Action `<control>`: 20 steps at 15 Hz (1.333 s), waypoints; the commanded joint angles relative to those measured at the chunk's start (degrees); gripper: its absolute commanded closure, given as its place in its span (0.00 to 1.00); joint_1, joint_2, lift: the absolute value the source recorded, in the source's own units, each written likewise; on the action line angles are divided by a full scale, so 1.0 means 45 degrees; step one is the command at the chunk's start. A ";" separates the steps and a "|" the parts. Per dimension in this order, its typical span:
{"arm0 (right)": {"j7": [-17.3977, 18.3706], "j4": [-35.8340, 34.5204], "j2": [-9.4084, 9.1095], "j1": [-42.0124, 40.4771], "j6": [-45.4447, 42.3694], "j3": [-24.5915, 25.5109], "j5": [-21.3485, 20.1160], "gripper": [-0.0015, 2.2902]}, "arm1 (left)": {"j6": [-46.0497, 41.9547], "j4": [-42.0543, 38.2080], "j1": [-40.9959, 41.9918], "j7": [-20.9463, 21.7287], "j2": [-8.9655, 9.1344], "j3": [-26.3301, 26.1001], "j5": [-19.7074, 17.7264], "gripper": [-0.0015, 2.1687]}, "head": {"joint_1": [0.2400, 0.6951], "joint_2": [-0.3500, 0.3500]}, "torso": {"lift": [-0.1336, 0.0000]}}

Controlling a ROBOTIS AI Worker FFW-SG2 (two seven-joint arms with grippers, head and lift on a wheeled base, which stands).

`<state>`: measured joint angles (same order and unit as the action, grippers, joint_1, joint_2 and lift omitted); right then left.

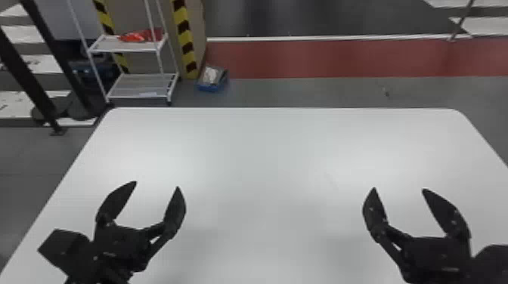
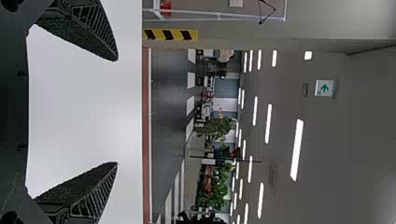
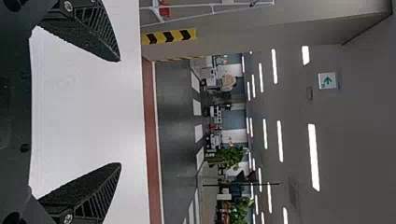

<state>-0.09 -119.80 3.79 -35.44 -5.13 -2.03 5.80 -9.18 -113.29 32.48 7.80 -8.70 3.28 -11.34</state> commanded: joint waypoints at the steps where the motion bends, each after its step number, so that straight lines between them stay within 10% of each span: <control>1: 0.0000 0.0000 -0.0002 -0.0016 -0.0002 0.0002 0.0001 0.03 | 0.0000 0.0019 -0.0010 0.0005 0.0000 -0.0007 0.0000 0.04 | 1.00 0.57 | 0.08; 20: 0.0000 -0.0058 -0.0002 -0.0016 -0.0002 0.0002 -0.0038 0.03 | 0.0000 0.0000 0.0009 -0.0015 0.0019 0.0013 0.0000 0.04 | 1.00 0.57 | 0.08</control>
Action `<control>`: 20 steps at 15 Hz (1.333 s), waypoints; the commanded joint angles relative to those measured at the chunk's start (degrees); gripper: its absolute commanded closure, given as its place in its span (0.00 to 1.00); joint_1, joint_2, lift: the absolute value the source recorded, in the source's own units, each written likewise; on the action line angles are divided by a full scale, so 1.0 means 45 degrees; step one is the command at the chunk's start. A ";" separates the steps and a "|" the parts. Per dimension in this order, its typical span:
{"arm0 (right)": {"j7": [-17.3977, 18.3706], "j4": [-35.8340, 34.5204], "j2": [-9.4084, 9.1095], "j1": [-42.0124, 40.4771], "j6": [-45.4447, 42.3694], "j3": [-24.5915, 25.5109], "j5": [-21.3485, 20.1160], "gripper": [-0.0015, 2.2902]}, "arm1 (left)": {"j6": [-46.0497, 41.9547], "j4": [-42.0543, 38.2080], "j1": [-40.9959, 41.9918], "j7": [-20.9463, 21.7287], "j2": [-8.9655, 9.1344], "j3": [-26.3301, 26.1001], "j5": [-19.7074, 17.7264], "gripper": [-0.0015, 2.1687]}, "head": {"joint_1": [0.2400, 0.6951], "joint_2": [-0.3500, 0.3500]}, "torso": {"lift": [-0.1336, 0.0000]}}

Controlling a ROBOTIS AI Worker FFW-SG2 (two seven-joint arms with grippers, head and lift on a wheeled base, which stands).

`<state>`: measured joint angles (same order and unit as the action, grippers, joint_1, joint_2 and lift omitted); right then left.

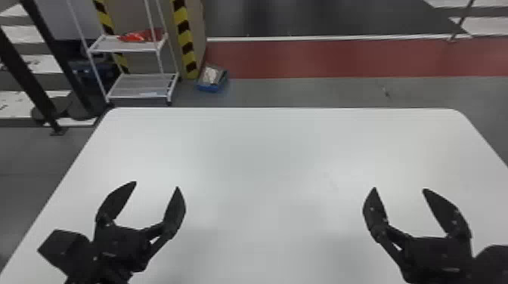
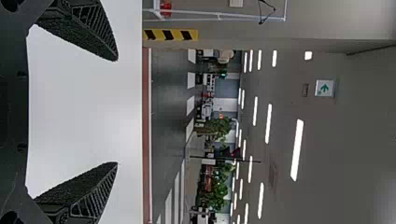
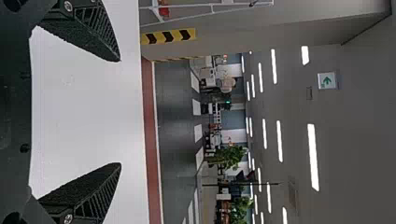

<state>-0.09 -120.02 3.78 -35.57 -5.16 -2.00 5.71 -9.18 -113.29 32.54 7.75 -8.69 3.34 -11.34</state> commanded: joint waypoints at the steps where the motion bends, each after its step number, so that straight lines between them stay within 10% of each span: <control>1: 0.0000 -0.0008 0.0000 0.0013 0.0006 -0.0024 -0.0018 0.03 | 0.0000 0.0000 -0.0025 -0.0003 0.0037 0.0000 0.0000 0.04 | 1.00 0.57 | 0.08; 20: 0.0000 -0.0066 -0.0058 0.0052 0.0202 0.0074 -0.0058 0.03 | 0.0000 0.0469 -0.0474 -0.0140 -0.0119 -0.0019 -0.0215 0.04 | 1.00 0.58 | 0.08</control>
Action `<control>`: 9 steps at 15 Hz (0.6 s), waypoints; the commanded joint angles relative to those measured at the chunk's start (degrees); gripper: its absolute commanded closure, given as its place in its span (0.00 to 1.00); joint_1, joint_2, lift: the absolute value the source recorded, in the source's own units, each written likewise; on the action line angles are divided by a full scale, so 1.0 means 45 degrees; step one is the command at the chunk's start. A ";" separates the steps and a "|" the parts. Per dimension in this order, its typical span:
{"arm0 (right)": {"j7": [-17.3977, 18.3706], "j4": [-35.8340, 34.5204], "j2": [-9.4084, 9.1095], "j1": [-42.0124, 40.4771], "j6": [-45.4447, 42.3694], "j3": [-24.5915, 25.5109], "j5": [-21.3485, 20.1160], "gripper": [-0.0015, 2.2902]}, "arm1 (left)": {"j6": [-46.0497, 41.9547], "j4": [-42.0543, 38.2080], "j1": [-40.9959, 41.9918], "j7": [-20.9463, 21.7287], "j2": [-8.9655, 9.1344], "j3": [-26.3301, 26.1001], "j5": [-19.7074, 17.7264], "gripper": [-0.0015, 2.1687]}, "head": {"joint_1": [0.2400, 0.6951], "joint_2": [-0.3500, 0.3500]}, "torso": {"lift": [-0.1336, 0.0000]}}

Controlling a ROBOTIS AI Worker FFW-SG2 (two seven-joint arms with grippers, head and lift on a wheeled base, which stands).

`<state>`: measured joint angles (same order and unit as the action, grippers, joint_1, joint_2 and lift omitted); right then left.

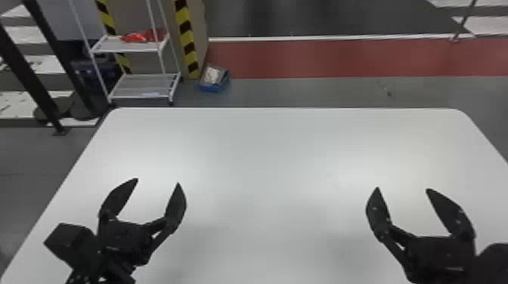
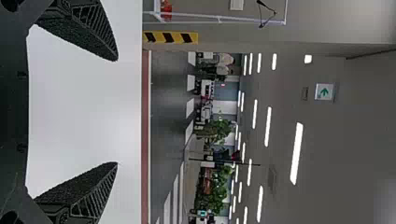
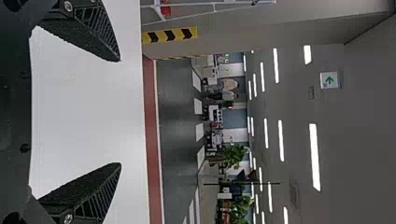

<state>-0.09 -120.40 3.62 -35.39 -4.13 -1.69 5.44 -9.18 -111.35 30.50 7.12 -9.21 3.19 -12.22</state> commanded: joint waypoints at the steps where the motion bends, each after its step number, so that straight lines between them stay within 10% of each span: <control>1: 0.0000 0.0037 -0.0023 -0.0007 -0.0027 0.0005 0.0001 0.03 | 0.0000 0.0037 -0.0040 0.0000 -0.0004 -0.0005 -0.0019 0.04 | 1.00 0.58 | 0.08; 9: 0.0000 0.0037 -0.0062 -0.0046 -0.0067 0.0083 0.0001 0.03 | 0.0000 0.0193 -0.0138 0.0000 -0.0043 -0.0045 -0.0078 0.04 | 1.00 0.57 | 0.08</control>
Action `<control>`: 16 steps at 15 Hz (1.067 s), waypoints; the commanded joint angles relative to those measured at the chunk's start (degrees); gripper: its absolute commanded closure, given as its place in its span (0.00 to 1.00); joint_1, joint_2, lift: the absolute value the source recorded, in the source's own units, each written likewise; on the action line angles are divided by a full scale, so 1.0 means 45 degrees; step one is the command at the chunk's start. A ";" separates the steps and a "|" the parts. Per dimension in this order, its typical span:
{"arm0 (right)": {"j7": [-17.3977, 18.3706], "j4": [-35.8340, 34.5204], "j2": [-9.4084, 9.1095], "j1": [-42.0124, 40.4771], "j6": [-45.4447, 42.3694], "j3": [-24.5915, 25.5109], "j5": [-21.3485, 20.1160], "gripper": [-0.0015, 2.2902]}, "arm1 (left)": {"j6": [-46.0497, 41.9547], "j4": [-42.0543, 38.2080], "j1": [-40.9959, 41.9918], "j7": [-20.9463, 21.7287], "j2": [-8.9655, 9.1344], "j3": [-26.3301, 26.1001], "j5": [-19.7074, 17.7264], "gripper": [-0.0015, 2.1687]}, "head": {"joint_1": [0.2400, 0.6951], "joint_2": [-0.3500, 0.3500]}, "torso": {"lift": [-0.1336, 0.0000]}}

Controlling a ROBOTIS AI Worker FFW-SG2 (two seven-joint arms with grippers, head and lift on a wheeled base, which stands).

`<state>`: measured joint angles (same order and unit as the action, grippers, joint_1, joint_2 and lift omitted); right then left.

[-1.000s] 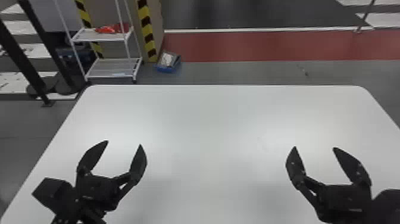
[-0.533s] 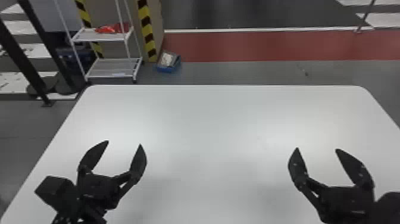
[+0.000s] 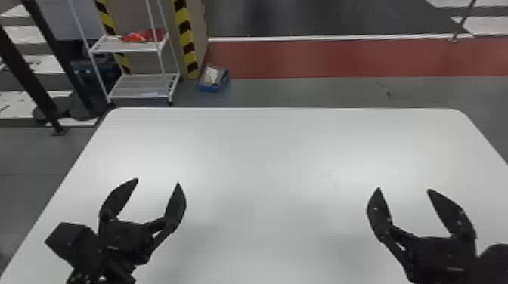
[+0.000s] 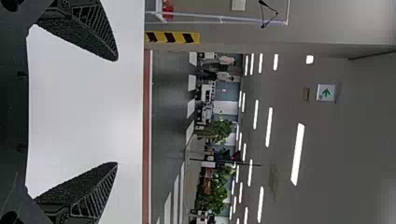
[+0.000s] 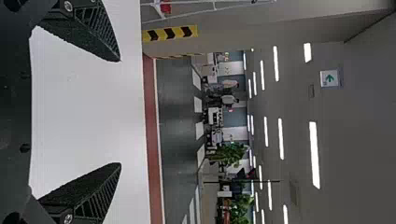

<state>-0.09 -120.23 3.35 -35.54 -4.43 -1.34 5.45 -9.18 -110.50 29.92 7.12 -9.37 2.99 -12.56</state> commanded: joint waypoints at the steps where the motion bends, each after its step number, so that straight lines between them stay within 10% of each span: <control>1: 0.0000 0.0000 -0.0003 -0.0013 -0.0040 0.0004 -0.0020 0.03 | 0.0000 0.0005 0.0011 0.0000 -0.0007 -0.0001 -0.0001 0.04 | 1.00 0.57 | 0.08; 16: 0.0000 -0.0020 -0.0022 -0.0110 -0.0158 0.0024 0.0000 0.03 | 0.0000 -0.0015 0.0011 0.0000 -0.0007 -0.0021 -0.0020 0.04 | 1.00 0.57 | 0.08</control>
<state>-0.09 -120.32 3.25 -36.04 -5.13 -1.23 5.43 -9.18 -110.57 29.97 7.12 -9.40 2.91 -12.66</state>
